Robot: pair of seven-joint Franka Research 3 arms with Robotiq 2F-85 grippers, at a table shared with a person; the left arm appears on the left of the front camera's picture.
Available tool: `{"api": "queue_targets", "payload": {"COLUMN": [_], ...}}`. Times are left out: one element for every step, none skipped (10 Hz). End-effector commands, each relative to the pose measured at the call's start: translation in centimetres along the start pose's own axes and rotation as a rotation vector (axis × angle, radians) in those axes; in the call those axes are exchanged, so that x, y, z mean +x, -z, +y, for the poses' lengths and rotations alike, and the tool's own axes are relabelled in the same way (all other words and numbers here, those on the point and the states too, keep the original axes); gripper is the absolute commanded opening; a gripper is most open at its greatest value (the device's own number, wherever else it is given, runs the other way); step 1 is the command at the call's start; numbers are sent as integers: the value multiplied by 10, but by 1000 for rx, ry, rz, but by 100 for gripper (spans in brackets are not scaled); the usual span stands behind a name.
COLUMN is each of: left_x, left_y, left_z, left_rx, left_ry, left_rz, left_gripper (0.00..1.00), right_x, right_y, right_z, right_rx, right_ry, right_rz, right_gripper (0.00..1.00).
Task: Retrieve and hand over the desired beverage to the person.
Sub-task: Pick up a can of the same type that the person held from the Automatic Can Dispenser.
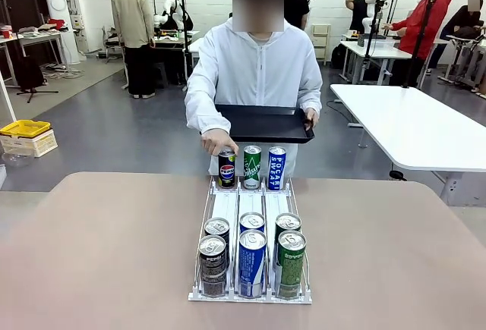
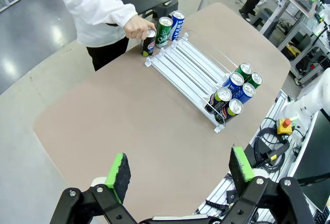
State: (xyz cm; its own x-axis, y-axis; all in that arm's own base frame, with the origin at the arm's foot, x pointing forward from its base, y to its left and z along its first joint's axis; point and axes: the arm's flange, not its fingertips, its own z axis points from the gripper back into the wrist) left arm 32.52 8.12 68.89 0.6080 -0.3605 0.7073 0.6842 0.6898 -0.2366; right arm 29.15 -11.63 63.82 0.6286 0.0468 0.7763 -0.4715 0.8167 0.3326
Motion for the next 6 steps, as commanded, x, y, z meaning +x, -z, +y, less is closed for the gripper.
{"api": "queue_targets", "payload": {"left_x": [0,0,0,0,0,0], "left_y": [-2,-2,-2,-2,-2,-2], "left_z": [1,1,1,1,1,1], "left_rx": [-2,-2,-2,-2,-2,-2], "left_ry": [15,15,15,15,15,15], "left_rz": [-1,-1,-1,-1,-1,-1], "left_gripper": [100,100,100,100,100,100], "right_x": [1,1,1,1,1,1], "right_y": [1,1,1,1,1,1], "right_z": [1,1,1,1,1,1], "right_rx": [20,20,20,20,20,20], "right_ry": [1,1,1,1,1,1], "right_rz": [-5,-5,-5,-5,-5,-5], "right_gripper": [100,100,100,100,100,100]}}
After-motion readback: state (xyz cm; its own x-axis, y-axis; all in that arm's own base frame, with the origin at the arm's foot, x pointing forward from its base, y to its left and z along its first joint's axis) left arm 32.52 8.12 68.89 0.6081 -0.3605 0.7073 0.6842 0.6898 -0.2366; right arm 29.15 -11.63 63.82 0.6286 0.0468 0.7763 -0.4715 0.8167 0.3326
